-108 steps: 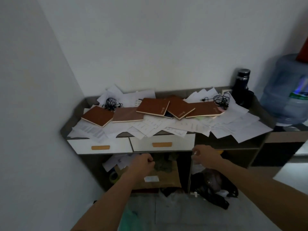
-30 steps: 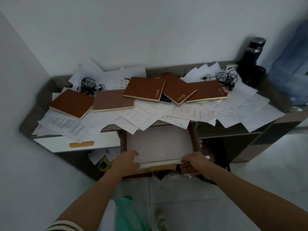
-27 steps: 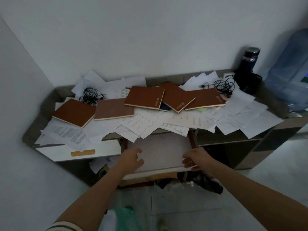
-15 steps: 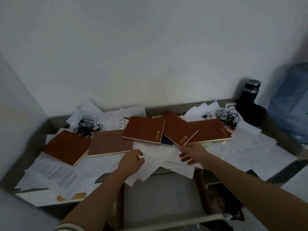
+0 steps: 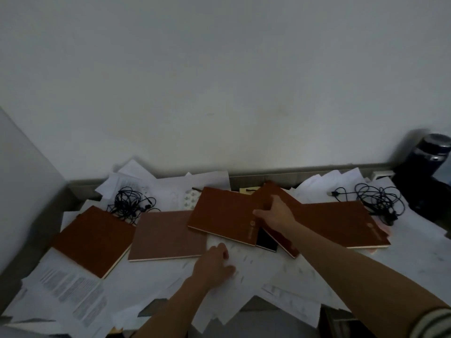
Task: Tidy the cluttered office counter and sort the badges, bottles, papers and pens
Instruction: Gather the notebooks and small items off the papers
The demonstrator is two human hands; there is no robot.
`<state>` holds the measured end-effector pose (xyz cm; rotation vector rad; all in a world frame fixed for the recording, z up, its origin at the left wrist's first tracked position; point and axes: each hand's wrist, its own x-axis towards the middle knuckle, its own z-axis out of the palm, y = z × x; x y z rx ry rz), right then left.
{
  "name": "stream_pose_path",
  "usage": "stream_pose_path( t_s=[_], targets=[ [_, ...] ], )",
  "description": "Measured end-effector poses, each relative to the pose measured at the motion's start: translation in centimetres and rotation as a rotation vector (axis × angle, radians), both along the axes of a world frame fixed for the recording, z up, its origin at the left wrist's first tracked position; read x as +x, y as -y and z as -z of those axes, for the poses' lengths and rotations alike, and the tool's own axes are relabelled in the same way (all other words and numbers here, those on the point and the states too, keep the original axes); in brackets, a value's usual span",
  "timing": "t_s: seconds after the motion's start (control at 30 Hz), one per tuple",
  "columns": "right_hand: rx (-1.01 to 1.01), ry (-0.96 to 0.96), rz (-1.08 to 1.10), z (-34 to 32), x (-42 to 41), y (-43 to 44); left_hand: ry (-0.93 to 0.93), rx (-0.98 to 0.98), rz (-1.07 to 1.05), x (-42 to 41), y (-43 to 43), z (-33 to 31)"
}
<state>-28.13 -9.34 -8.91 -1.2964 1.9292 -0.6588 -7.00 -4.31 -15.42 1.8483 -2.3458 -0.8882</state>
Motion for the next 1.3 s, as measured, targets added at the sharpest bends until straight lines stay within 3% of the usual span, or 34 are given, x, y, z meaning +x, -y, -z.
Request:
stream_pose_path(
  t_s=[0.13, 0.23, 0.37, 0.53, 0.63, 0.73, 0.8, 0.87, 0.97, 1.03, 1.17, 1.23, 1.3],
  targets=[
    [0.062, -0.215, -0.084, 0.6, 0.5, 2.7, -0.013, 0.04, -0.008, -0.1, 0.5, -0.3],
    [0.066, -0.259, -0.146, 1.2, 0.5, 3.9, 0.006, 0.052, -0.016, -0.2, 0.8, -0.3],
    [0.082, -0.06, -0.151, 1.9, -0.1, 5.1, -0.001, 0.078, -0.059, -0.4, 1.1, -0.5],
    [0.079, 0.44, -0.027, 0.9, -1.6, 5.0, -0.05, 0.031, -0.134, 0.1, 1.8, -1.6],
    [-0.01, 0.596, -0.029, -2.2, -3.3, 4.7, -0.126, -0.241, -0.178, 0.3, 3.3, -4.1],
    [-0.084, 0.62, -0.109, -5.8, -5.1, 4.7, -0.256, -0.523, -0.266, -0.3, 4.9, -8.0],
    [-0.081, 0.608, -0.193, -7.8, -6.1, 4.5, -0.256, -0.604, -0.232, -1.2, 5.8, -10.3],
    [-0.062, 0.588, -0.273, -9.3, -6.7, 4.2, -0.216, -0.445, -0.165, -2.3, 6.5, -11.9],
    [-0.01, 0.55, -0.318, -9.1, -7.1, 3.7, -0.433, 0.184, -0.145, -4.1, 6.1, -12.9],
    [0.015, 0.535, -0.327, -7.9, -7.3, 3.2, -0.54, 0.445, -0.176, -4.9, 5.3, -11.8],
    [-0.062, 0.325, -0.209, -3.8, -8.1, 3.9, -0.789, 0.596, -0.373, -5.3, 3.3, -6.5],
    [-0.089, 0.041, -0.156, -1.9, -9.6, 4.5, -0.933, 0.615, -0.575, -5.2, 2.2, -3.9],
    [0.025, -0.205, -0.18, -0.5, -11.0, 4.5, -1.016, 0.586, -0.766, -4.9, 1.6, -1.9]
  ],
)
